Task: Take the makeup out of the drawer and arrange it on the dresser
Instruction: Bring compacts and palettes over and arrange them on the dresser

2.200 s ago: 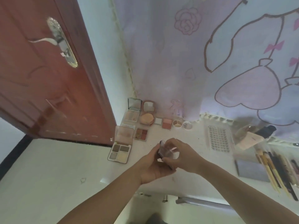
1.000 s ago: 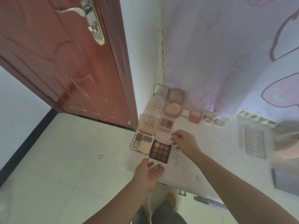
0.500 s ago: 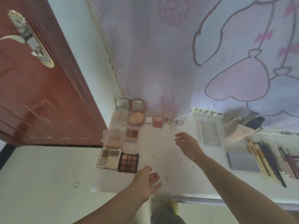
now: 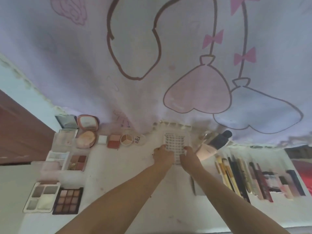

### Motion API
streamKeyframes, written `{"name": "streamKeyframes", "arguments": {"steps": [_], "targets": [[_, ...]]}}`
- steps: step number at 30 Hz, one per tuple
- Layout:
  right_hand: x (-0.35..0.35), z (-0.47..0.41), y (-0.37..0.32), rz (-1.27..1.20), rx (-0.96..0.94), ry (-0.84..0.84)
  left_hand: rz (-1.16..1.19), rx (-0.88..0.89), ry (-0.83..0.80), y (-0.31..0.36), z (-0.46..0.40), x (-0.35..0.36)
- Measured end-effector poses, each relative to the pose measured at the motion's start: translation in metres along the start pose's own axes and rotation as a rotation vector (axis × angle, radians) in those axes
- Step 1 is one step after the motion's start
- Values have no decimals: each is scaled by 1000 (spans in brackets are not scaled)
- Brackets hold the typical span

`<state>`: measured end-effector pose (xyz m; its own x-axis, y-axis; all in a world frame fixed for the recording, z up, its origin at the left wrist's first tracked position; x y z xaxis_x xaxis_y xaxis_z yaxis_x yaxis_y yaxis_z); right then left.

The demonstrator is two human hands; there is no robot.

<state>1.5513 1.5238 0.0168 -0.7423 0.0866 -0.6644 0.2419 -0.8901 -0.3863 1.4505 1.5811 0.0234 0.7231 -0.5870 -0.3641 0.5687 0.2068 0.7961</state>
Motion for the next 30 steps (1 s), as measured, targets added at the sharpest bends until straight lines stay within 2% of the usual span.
{"name": "streamKeyframes", "arguments": {"steps": [3,6,8,11,14,17,20,27,30], "targets": [[-3,-1,1,-320,63,-119,-139,26,2,0,1,-3],[-4,4,1,-685,129,-241,-141,30,-13,2,8,-11],[-2,13,-2,-802,77,-343,-81,18,-45,2,18,-13],[1,31,-3,-810,-17,-431,151,15,-89,-6,37,-20],[5,51,-1,-777,-115,-524,372,95,-188,-17,59,-35],[13,79,-7,-713,-154,-721,500,158,-299,-27,82,-49],[22,105,-17,-643,-161,-861,571,180,-321,-39,100,-65],[58,142,-27,-650,-254,-890,596,235,-307,-65,136,-110],[71,148,-27,-665,-290,-965,640,232,-311,-73,146,-124]]}}
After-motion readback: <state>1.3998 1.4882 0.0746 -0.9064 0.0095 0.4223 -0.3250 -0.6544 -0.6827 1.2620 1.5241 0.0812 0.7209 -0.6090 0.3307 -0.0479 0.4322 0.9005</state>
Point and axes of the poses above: each hand's wrist, its own z-axis away from the middle knuckle, its own x-axis out of the palm, y = z × x, the point moved 3 cm from there along -z, towards the middle knuckle, and after that the axes turned 13 degrees about x, right-handed, at the moved point
